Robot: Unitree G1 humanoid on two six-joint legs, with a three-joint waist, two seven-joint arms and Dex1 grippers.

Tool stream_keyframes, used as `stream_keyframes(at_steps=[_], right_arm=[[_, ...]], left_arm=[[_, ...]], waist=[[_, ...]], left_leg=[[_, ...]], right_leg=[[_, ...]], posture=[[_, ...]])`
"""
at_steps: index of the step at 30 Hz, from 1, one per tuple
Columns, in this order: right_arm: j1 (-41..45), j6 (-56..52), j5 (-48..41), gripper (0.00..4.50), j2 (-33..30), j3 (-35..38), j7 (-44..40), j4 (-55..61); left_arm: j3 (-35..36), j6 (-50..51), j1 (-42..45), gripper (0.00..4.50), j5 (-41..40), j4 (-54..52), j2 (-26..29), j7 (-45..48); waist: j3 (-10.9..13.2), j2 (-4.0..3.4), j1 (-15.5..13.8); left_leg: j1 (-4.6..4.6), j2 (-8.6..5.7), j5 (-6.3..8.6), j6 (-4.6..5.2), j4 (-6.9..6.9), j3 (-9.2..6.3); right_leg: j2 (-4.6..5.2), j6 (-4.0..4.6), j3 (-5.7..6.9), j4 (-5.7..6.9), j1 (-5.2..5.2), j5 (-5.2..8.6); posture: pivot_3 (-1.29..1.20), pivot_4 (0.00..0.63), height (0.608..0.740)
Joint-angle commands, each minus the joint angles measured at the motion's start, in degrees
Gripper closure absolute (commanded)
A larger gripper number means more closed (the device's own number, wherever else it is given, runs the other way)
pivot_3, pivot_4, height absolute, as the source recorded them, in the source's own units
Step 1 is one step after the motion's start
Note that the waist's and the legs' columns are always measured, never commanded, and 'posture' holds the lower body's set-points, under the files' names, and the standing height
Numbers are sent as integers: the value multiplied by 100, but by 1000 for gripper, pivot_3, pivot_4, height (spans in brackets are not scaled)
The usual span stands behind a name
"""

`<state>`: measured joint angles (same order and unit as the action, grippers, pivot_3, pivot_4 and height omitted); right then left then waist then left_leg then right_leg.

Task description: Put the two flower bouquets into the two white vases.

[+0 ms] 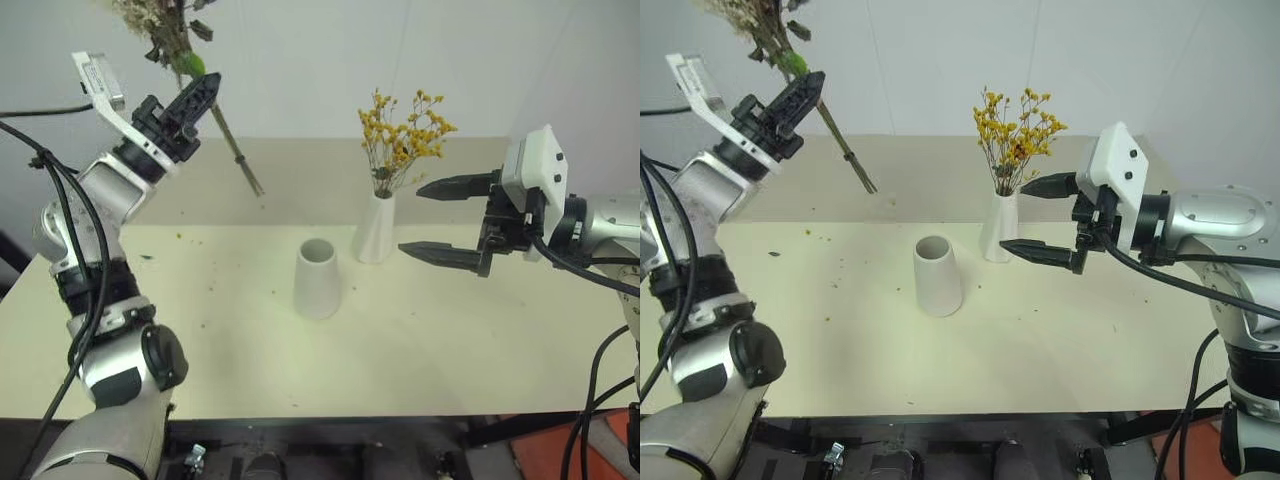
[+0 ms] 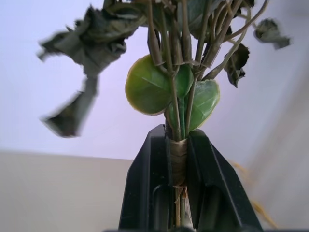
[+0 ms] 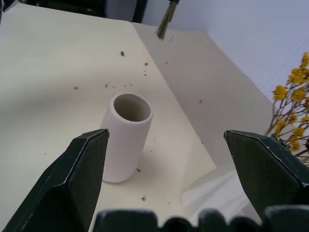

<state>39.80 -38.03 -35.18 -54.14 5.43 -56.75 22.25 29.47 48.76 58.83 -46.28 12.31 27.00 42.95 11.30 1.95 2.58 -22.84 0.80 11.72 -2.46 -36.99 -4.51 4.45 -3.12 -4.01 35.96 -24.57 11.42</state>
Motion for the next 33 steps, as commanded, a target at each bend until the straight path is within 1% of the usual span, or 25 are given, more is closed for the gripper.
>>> stream_keyframes(at_steps=[1,5,13,15,23,29,33], right_arm=[[-47,2,-118,0,-88,173,-61,248],[-126,-22,-95,0,-86,186,-24,332],[-328,-138,-121,0,-162,290,59,491],[-396,-186,-128,0,-175,330,103,549],[-569,-316,-135,0,-175,440,290,722],[-597,-288,-155,0,-102,441,389,779],[-623,-272,-169,0,-60,434,488,804]], left_arm=[[-379,-181,-251,4350,-393,-553,68,991],[-575,-335,-298,4350,-520,-378,48,1511],[-903,-1317,-39,4350,-233,477,-113,2468],[-917,-1477,4,4350,-279,672,-177,2693],[-1146,-1768,84,4350,-193,1203,-307,3256],[-1410,-2032,85,4350,108,1510,-355,3545],[-1448,-2153,131,4350,194,1787,-393,3740]], waist=[[0,0,-21],[0,0,-13],[0,0,-4],[0,0,-10],[0,0,-4],[0,0,-6],[0,0,-3]], left_leg=[[0,0,-1,-1,-1,0],[6,2,-1,-1,-10,-1],[14,2,-1,0,-9,0],[12,2,-1,0,-9,0],[12,2,-1,0,-9,0],[12,2,-1,1,-9,0],[12,2,0,1,-9,0]], right_leg=[[0,1,0,0,0,0],[-3,-3,1,1,8,2],[-3,-4,0,-5,18,3],[-3,-4,1,-7,18,3],[-3,-4,0,-7,18,3],[-3,-6,1,-7,18,4],[-3,-6,0,-7,18,4]], posture=[[0,150,740],[0,150,740],[0,150,740],[0,150,740],[0,150,740],[0,150,740],[0,150,740]])
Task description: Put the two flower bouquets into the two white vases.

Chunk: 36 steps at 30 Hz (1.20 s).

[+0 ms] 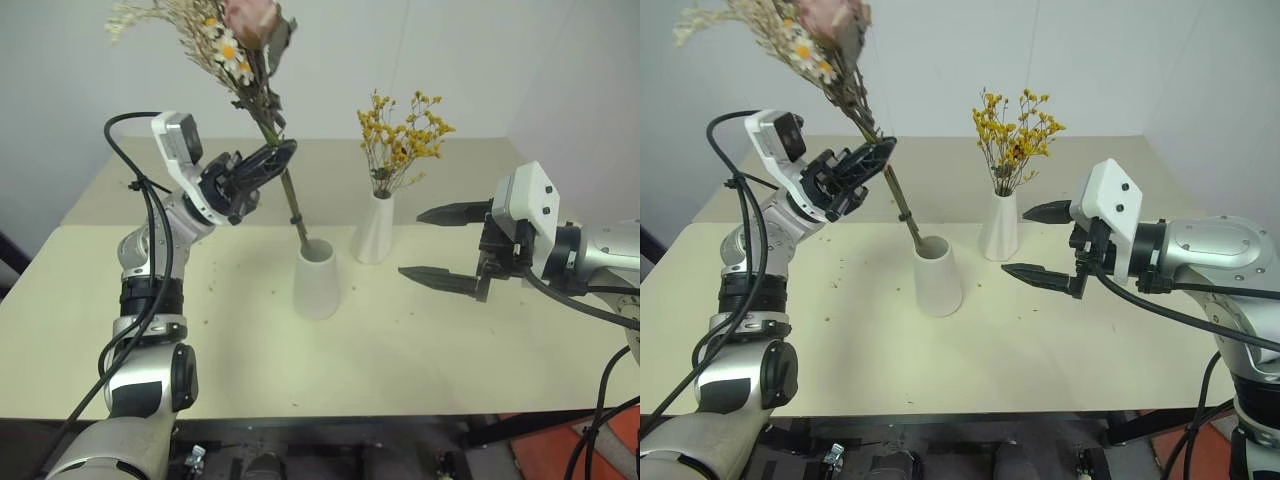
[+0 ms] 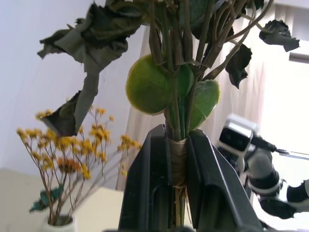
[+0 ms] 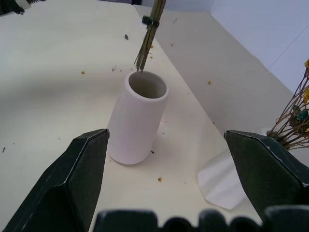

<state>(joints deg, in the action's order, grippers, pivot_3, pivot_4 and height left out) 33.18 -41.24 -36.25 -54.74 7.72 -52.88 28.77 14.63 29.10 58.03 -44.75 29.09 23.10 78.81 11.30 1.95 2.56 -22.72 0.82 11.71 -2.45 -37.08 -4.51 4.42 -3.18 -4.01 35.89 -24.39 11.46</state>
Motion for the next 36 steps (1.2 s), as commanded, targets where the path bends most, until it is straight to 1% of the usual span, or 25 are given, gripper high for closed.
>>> stream_keyframes(at_steps=[1,9,13,18,24,34,36], right_arm=[[23,56,-64,0,6,204,116,157],[-99,82,-11,0,23,219,244,175],[-179,104,26,0,25,217,318,194],[-252,129,48,0,28,218,409,215],[-351,281,187,0,53,174,426,196],[-346,174,136,0,58,128,378,164],[-374,234,182,0,48,101,368,163]], left_arm=[[36,-227,230,4350,60,190,-21,177],[-131,-812,492,4350,533,970,-234,369],[-87,-965,488,4350,585,1222,-378,419],[-166,-1060,442,4350,736,1303,-444,537],[-404,-1026,208,4350,984,1154,-412,703],[-426,-938,117,4350,1066,1065,-394,720],[-404,-923,128,3609,1071,1077,-393,677]], waist=[[0,0,-2],[0,0,-12],[0,0,-5],[0,0,-1],[0,0,-4],[0,0,-4],[0,0,-4]], left_leg=[[0,0,0,0,0,0],[-5,-1,0,0,0,-1],[-3,0,0,1,0,-1],[-3,0,0,1,0,0],[-3,-1,1,2,0,-1],[-3,0,1,2,0,-1],[-3,0,1,2,0,-1]], right_leg=[[0,0,0,0,0,0],[0,-2,1,-3,0,1],[0,-2,1,-2,0,1],[0,-4,0,-2,0,3],[0,-5,0,-2,0,3],[0,-7,0,-2,0,4],[0,-8,0,-2,0,5]], posture=[[0,150,740],[0,150,740],[0,150,740],[0,150,740],[0,150,740],[0,150,740],[0,150,740]])
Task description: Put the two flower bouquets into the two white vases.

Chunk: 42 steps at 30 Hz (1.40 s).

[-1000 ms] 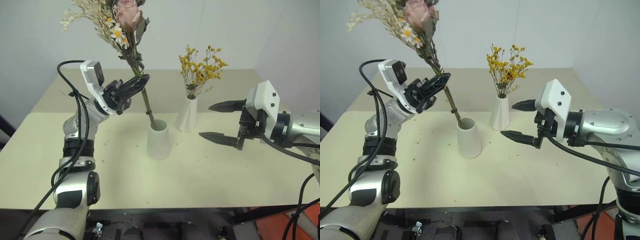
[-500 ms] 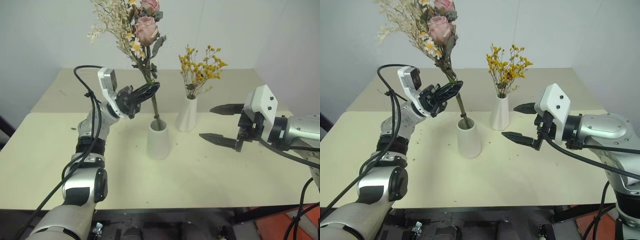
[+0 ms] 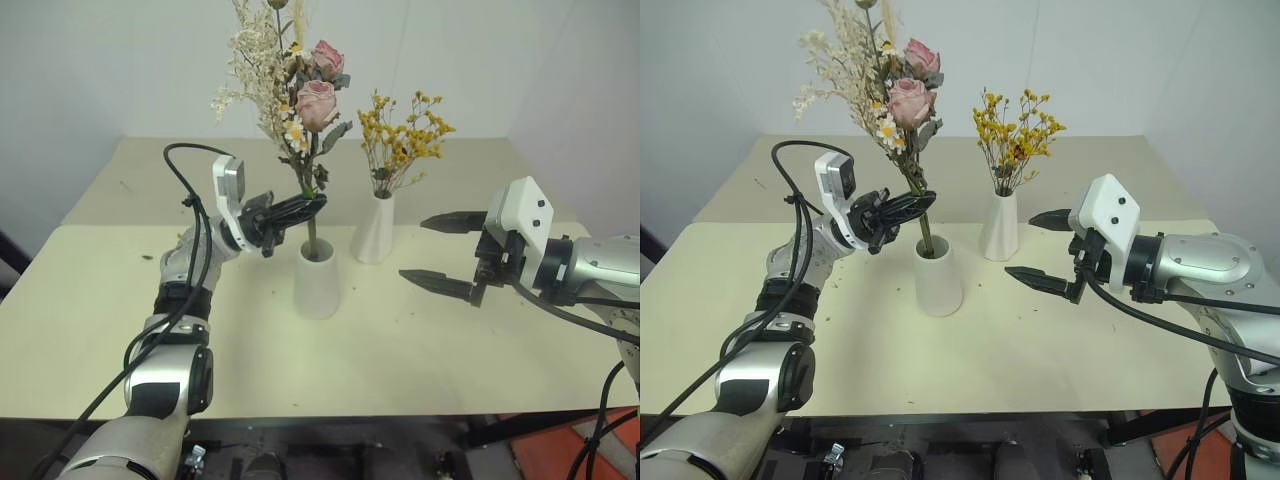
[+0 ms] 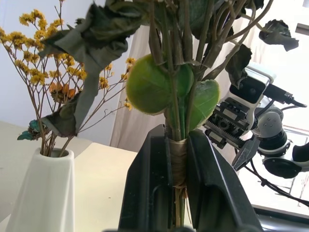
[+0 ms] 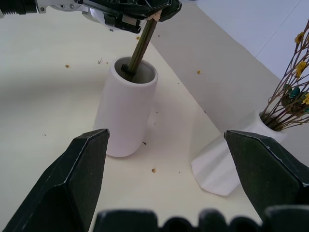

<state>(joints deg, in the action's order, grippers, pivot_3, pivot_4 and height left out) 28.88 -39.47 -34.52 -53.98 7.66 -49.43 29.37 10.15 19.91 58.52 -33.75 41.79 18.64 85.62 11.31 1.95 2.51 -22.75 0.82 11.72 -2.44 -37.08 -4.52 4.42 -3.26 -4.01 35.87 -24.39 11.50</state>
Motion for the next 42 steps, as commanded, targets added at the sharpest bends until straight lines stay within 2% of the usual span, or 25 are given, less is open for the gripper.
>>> stream_keyframes(at_steps=[1,11,12,18,26,34,40,42], right_arm=[[47,72,22,0,-30,99,23,103],[107,229,249,0,24,-39,4,-34],[108,242,261,0,32,-44,-2,-49],[141,410,406,0,111,-143,-40,-195],[279,539,624,0,258,-258,-30,-414],[216,500,729,0,264,-219,7,-415],[139,412,710,0,273,-171,66,-343],[114,409,704,0,274,-152,77,-348]], left_arm=[[51,1,82,3350,-31,-192,53,-10],[-151,267,-203,147,12,-717,313,380],[-183,297,-257,42,31,-811,354,374],[-744,356,-354,42,577,-1234,783,213],[-963,268,-118,42,1036,-1229,970,-345],[-1611,-1,-264,42,1889,-1642,1820,-221],[-1268,150,-962,42,1709,-2343,2548,-217],[-1010,205,-1182,42,1543,-2547,2614,-398]], waist=[[0,0,0],[0,0,10],[0,0,11],[0,0,-2],[0,0,-4],[0,-1,12],[-1,-3,29],[-2,-3,18]], left_leg=[[0,0,0,0,0,0],[0,1,0,0,0,0],[0,1,0,0,1,0],[1,1,0,0,0,0],[0,1,0,0,0,0],[2,2,0,0,2,1],[12,4,0,1,6,3],[18,5,0,0,6,4]], right_leg=[[0,0,0,0,0,0],[0,-6,0,0,0,3],[0,-5,0,0,0,3],[0,-5,0,1,0,3],[0,-6,0,-1,0,4],[-1,-13,-1,1,-2,8],[-2,-28,-3,6,1,20],[-1,-30,-4,7,5,21]], posture=[[0,150,740],[0,150,740],[0,150,740],[0,150,740],[0,150,740],[0,150,740],[0,150,740],[0,150,740]])
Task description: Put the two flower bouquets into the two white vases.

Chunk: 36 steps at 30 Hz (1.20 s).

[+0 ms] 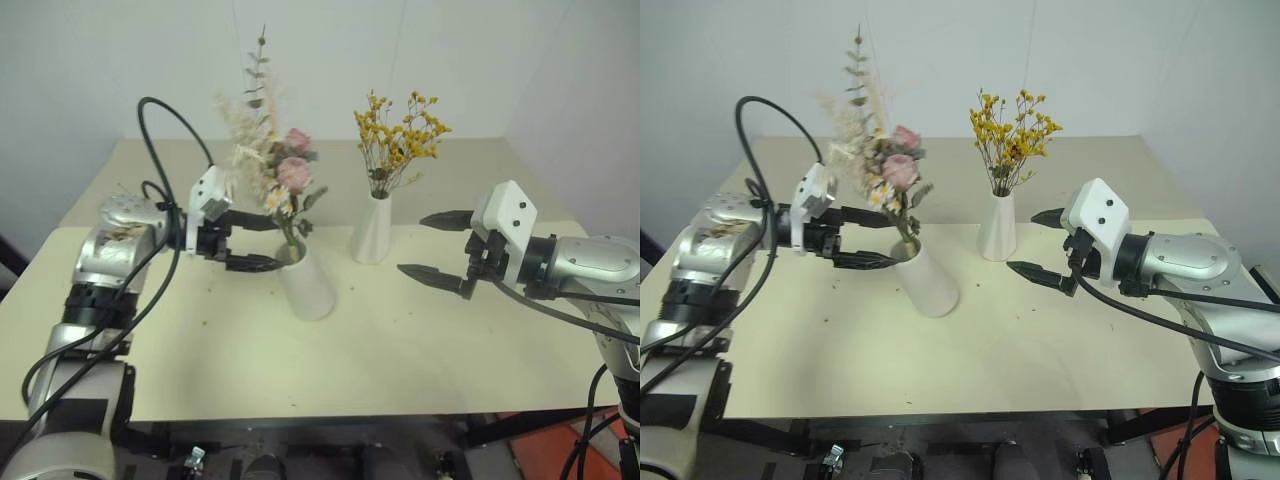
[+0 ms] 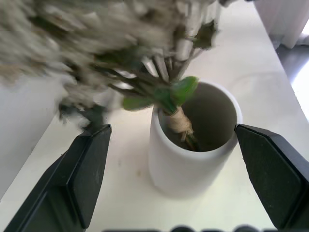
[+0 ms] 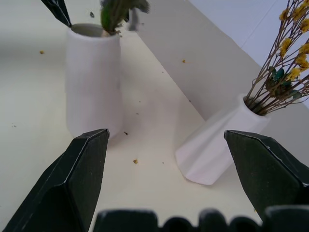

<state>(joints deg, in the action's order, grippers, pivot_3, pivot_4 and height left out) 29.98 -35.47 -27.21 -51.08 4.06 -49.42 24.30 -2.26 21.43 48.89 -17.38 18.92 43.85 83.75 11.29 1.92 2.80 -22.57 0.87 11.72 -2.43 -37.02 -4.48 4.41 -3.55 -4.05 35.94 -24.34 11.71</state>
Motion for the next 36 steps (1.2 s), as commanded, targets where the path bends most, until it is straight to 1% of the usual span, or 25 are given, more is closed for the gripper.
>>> stream_keyframes(at_steps=[1,3,5,10,13,19,24,30,36], right_arm=[[-5,17,-26,0,-15,214,77,151],[22,28,-32,0,18,213,84,67],[96,25,-41,0,52,223,100,-57],[115,47,32,0,26,260,92,-257],[-16,27,61,0,-3,286,133,-235],[-394,-52,93,0,-28,458,330,6],[-582,-90,137,0,-28,541,449,63],[-727,-82,191,0,18,539,548,43],[-700,-25,246,0,43,478,550,-50]], left_arm=[[341,97,-265,42,-176,-312,71,-332],[672,309,-163,42,-481,-300,-131,-686],[856,420,-33,42,-678,-283,-341,-950],[876,368,261,42,-705,-125,-835,-1462],[756,252,384,42,-676,29,-1014,-1332],[487,42,413,42,-620,336,-1300,-962],[359,-144,570,42,-516,674,-1455,-864],[335,-188,638,42,-523,798,-1540,-816],[458,-240,595,42,-594,713,-1443,-810]], waist=[[0,0,-19],[0,1,-82],[0,1,-122],[0,1,-134],[0,1,-120],[0,1,-49],[0,1,-34],[0,1,-28],[0,1,-28]], left_leg=[[1,0,0,0,0,0],[0,0,-1,0,-2,-1],[-8,-1,-1,0,-11,-3],[-18,-2,0,1,-12,-3],[-17,-3,0,2,-12,-3],[-15,-3,0,2,-11,-2],[-15,-3,0,2,-11,-3],[-16,-3,0,2,-10,-3],[-16,-3,0,2,-10,-3]], right_leg=[[0,-1,1,1,2,1],[0,-2,3,2,3,1],[1,-2,6,-1,2,1],[1,1,7,-6,-2,-2],[1,30,6,-7,-2,-19],[1,29,5,-4,-1,-19],[1,27,5,-6,-1,-18],[1,27,5,-6,-1,-17],[0,26,5,-5,-1,-17]], posture=[[0,150,740],[0,150,740],[0,150,740],[0,150,740],[0,150,740],[0,150,740],[0,150,740],[0,150,740],[0,150,740]])
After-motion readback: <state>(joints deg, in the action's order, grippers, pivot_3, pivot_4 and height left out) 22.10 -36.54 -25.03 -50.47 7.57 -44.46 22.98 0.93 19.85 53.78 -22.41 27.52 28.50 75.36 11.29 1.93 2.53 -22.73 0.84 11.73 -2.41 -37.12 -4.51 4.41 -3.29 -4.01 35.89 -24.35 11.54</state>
